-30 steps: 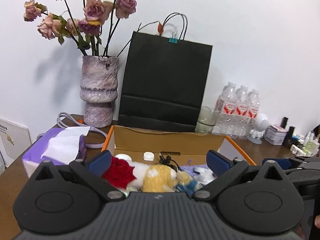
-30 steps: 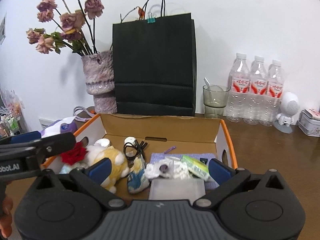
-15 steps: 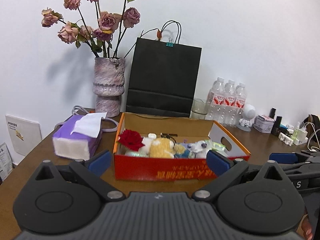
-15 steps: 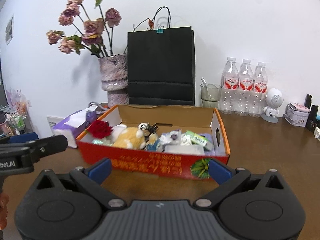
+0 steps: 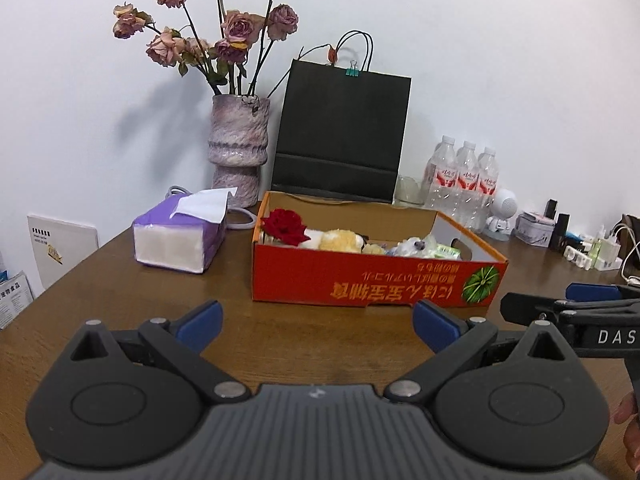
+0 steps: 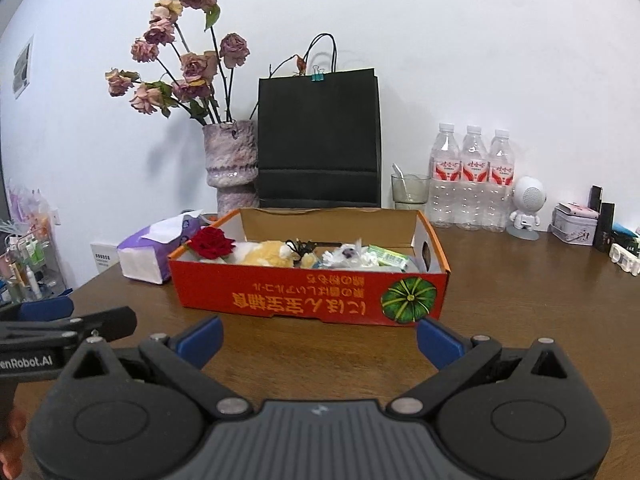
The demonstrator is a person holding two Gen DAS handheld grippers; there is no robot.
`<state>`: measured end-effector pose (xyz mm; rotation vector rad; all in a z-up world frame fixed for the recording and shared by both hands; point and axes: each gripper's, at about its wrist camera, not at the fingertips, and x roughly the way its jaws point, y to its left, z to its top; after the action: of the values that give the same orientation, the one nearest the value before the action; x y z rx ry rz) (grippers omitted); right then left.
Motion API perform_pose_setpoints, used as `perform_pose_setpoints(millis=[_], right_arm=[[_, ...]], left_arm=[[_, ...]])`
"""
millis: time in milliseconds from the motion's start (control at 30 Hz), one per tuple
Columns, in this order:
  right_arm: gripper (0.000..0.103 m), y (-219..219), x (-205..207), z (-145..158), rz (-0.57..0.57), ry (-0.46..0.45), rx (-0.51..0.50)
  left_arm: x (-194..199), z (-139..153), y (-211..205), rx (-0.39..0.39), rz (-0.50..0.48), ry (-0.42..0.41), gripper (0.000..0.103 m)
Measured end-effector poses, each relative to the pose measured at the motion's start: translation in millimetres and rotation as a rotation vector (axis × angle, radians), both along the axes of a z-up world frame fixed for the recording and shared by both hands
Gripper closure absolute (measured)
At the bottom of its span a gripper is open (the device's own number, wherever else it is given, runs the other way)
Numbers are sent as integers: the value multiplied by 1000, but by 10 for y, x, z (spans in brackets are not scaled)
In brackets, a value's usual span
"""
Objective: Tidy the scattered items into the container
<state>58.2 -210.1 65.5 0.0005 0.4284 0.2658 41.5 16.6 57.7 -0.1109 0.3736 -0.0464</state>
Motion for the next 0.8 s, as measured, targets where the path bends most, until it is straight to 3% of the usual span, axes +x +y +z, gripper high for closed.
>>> perform_pose_setpoints(millis=[300,600,800], right_arm=[[0,-17,60,-310,-39,-80,-4],[0,-19,76,-384,-44,-111,-16],[0,12,58,-400,-45,-122,-28]], left_arm=[[101,-260,-107,58,36,-32,0],[55,-293,-171,101,56,-126,0],[43,-285,-211,119,55,-130,0]])
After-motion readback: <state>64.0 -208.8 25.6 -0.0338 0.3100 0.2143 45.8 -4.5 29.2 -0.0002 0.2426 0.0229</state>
